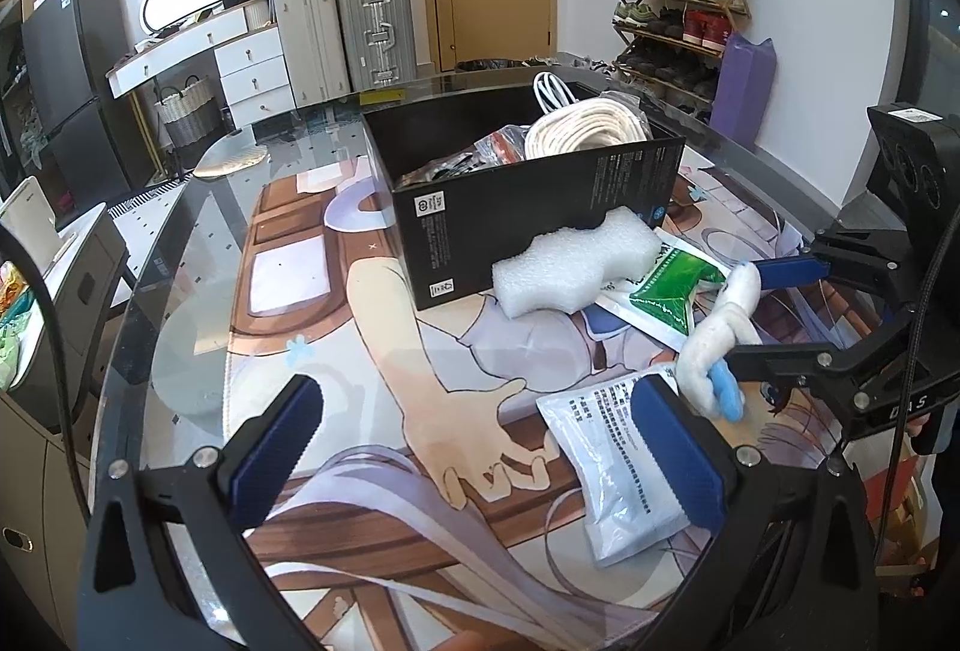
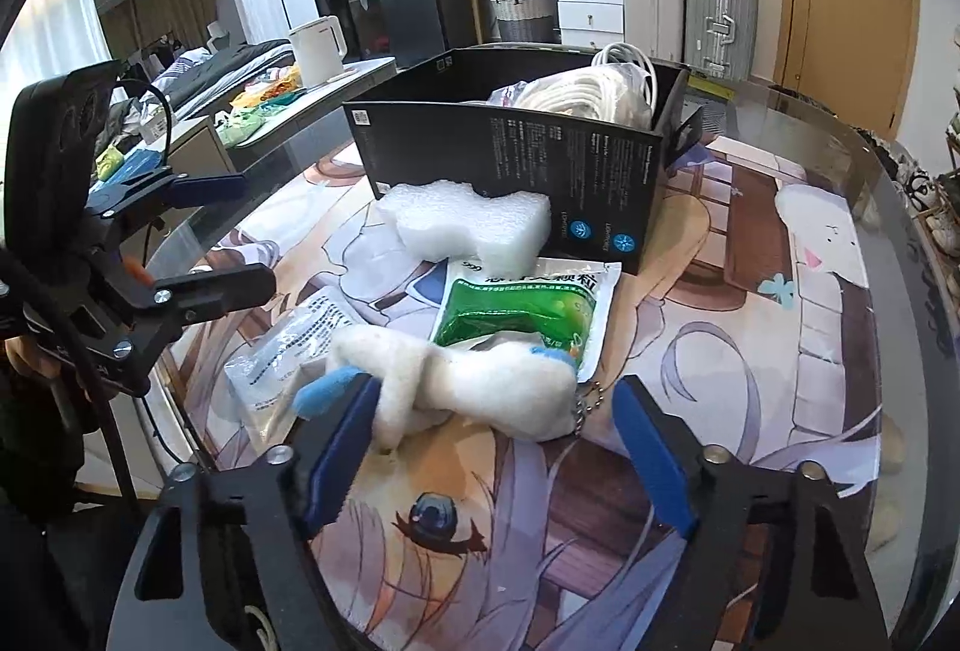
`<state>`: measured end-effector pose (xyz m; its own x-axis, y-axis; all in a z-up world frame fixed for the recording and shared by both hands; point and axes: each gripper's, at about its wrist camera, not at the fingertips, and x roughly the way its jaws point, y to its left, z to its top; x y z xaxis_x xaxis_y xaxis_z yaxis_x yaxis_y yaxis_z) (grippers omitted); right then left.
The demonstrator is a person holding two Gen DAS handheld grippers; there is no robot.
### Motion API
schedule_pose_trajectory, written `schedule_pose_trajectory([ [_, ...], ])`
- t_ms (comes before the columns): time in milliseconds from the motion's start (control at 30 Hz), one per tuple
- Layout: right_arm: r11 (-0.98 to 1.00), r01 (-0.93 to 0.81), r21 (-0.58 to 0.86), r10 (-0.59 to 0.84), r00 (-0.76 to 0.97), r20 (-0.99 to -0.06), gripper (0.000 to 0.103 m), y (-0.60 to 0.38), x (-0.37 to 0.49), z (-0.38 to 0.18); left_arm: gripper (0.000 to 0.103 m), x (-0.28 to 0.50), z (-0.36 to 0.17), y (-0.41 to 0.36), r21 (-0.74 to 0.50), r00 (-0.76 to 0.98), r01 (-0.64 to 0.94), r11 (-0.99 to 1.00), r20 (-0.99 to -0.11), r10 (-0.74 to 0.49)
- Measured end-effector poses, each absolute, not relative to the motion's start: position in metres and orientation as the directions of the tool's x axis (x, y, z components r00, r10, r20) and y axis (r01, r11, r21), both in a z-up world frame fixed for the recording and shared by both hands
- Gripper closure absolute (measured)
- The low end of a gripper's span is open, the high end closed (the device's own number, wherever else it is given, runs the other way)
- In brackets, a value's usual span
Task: Organize soft objects
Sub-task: 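Grasp the white plush toy with right tool while left tool reaches the white printed bag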
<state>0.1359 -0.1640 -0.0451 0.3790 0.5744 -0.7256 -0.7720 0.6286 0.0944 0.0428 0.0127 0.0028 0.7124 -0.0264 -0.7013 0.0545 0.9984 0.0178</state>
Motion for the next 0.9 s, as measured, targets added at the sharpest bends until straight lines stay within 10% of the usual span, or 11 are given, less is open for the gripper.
schedule_pose_trajectory([
  [900,0.619,-0.778,0.11,0.659,0.438,-0.612,0.047,-0.201,0.13,-0.017,0.0,0.042,-0.004,-0.005,-0.026,0.675,0.1,0.995,-0.733,-0.087],
])
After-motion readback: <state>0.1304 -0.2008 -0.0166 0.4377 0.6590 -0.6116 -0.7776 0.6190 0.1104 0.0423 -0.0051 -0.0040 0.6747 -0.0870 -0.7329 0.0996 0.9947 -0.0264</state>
